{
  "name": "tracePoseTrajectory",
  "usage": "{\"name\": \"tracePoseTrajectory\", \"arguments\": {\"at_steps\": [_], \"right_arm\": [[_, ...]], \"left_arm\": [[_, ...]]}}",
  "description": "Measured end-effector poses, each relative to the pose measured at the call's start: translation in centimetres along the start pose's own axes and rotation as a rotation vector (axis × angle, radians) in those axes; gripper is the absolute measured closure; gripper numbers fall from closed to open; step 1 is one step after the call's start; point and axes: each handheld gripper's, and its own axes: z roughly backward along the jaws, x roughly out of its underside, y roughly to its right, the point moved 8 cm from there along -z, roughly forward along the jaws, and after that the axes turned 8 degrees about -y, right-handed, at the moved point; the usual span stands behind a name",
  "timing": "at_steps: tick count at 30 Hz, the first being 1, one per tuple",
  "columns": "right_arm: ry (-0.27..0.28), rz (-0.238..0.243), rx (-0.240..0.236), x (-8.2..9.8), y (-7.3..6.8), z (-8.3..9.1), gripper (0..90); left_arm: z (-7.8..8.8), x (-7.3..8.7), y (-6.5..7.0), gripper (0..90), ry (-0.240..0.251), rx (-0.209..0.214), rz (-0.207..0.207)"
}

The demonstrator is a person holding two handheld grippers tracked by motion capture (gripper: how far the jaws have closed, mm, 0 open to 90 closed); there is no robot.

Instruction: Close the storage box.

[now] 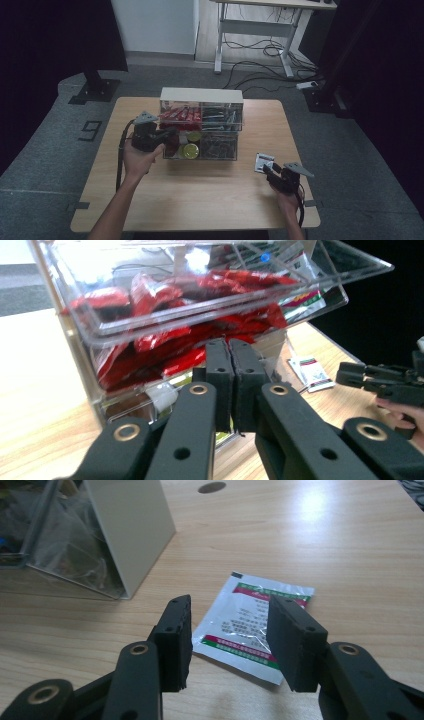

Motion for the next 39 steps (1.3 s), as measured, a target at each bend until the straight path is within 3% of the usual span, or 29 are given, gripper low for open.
{"name": "tracePoseTrajectory", "arguments": {"at_steps": [6,13,16,29,39], "right_arm": [[0.022,0.033,-0.027,-0.2,-0.5,0.3,51.7],[0.024,0.087,-0.062,-0.2,-1.5,0.3,51.8],[0.03,0.109,-0.074,-0.2,-1.8,0.3,51.8],[0.021,0.119,-0.089,0.5,-1.8,0.7,50.6],[-0.001,0.126,-0.082,1.5,-1.4,0.9,49.5]], "left_arm": [[1.0,1.6,-0.4,74.8,0.044,0.011,-0.023],[1.6,4.5,-1.4,58.0,0.069,-0.039,-0.036],[1.7,5.7,-1.7,55.2,0.068,-0.067,-0.045],[-0.5,12.4,-3.4,45.6,-0.038,-0.107,-0.032],[-2.7,16.5,-5.9,42.6,-0.123,-0.124,0.026]]}}
